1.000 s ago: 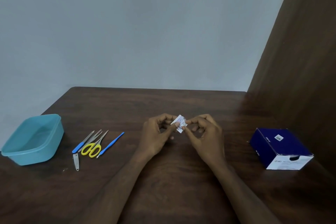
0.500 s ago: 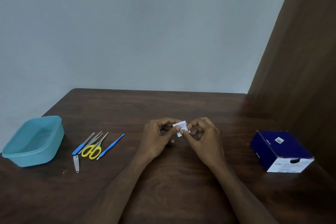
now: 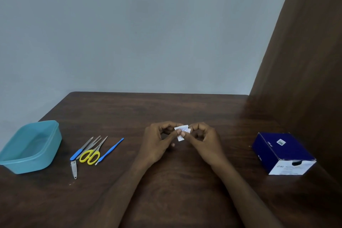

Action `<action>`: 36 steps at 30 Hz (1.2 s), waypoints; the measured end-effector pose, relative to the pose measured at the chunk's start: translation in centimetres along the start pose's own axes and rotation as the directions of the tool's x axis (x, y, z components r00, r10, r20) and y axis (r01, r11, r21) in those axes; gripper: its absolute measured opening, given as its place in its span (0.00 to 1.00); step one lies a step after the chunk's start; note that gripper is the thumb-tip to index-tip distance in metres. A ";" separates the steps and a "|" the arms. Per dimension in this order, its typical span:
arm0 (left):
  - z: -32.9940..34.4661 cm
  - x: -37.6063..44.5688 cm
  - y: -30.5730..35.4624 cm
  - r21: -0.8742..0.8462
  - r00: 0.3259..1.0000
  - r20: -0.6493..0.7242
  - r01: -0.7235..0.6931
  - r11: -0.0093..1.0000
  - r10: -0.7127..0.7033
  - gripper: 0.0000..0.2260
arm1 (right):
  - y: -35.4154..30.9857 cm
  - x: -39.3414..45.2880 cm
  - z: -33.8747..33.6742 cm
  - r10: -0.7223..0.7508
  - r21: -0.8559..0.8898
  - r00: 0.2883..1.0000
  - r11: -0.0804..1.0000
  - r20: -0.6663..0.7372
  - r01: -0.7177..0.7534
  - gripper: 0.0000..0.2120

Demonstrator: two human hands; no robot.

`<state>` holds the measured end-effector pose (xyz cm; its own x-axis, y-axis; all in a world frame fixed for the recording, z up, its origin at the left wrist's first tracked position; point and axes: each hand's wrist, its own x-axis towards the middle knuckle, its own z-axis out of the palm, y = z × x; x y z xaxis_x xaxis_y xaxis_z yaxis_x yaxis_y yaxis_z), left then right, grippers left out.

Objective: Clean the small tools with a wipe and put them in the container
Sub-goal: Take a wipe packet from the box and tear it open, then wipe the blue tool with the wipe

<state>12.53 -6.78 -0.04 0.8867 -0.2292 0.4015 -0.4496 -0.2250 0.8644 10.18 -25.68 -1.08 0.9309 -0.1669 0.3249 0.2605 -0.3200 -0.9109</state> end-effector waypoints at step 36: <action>4.8 1.4 0.6 0.488 0.990 0.094 -0.134 0.863 0.101 0.11 | 1.4 1.3 -2.4 0.247 0.393 0.847 0.918 -0.470 -0.050 0.06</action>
<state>12.99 -11.74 -0.44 0.8226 -0.3388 0.4567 -0.5596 -0.6252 0.5440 11.16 -28.55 -1.38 0.7330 -0.6587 0.1695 0.2930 0.0809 -0.9527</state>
